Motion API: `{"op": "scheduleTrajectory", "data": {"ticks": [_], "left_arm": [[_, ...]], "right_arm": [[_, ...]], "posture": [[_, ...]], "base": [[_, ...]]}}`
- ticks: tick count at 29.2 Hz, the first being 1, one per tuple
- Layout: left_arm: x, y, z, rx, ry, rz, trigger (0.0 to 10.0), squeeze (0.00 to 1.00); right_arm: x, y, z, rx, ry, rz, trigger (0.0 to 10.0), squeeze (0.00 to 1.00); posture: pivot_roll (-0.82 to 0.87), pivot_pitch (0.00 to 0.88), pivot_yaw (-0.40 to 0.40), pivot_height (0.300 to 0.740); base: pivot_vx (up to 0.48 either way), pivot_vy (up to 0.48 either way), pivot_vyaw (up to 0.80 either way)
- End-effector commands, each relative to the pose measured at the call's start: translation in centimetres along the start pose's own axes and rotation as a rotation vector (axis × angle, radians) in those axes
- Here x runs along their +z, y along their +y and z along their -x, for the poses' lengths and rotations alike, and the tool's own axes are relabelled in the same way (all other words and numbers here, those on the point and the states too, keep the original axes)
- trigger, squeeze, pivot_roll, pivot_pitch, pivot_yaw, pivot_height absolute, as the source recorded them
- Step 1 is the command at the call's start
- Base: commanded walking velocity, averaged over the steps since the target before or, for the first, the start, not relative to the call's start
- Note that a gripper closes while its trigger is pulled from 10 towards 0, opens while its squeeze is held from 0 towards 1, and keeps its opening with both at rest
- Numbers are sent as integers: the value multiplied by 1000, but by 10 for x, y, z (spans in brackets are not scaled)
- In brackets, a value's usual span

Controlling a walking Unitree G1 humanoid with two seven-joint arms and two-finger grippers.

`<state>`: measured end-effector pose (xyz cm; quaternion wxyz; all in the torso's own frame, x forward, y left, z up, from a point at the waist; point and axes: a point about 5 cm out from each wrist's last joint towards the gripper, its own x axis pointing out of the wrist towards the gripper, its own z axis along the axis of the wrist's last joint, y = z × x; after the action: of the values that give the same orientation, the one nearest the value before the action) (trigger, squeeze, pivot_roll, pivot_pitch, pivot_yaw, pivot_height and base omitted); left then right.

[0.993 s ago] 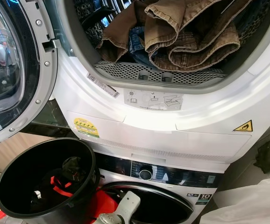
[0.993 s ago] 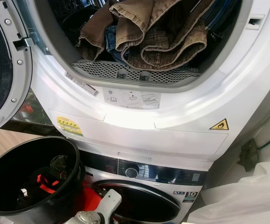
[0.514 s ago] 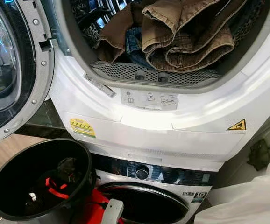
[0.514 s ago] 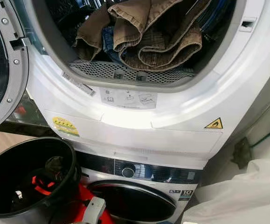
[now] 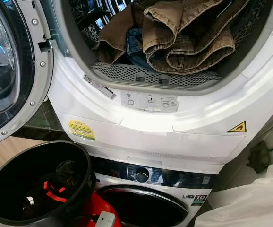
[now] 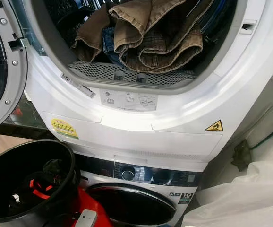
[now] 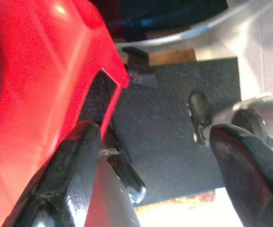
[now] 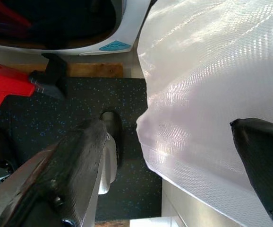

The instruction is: Clothes washing

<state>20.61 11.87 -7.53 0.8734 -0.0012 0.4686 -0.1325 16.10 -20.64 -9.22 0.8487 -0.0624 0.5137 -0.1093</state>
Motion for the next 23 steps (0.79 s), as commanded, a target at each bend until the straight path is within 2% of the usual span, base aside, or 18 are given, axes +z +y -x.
{"op": "scheduleTrajectory", "data": {"ticks": [1,5,18,23], "left_arm": [[-1,1,0,15,-5,7,10000,0],[-1,0,0,17,-2,8,10000,0],[0,2,0,24,-5,12,10000,0],[-4,3,1,35,-6,35,10000,0]], "right_arm": [[0,3,0,9,-8,-1,10000,0],[4,3,0,10,-17,-8,10000,0],[13,-11,-1,-2,-76,-68,10000,0],[5,-17,-1,-3,-61,-122,10000,0]], "posture": [[-242,0,9,740],[-250,0,11,740],[-228,0,4,740],[-210,0,-3,740]], "base": [[0,0,0],[0,0,0],[0,0,0],[0,0,0]]}}
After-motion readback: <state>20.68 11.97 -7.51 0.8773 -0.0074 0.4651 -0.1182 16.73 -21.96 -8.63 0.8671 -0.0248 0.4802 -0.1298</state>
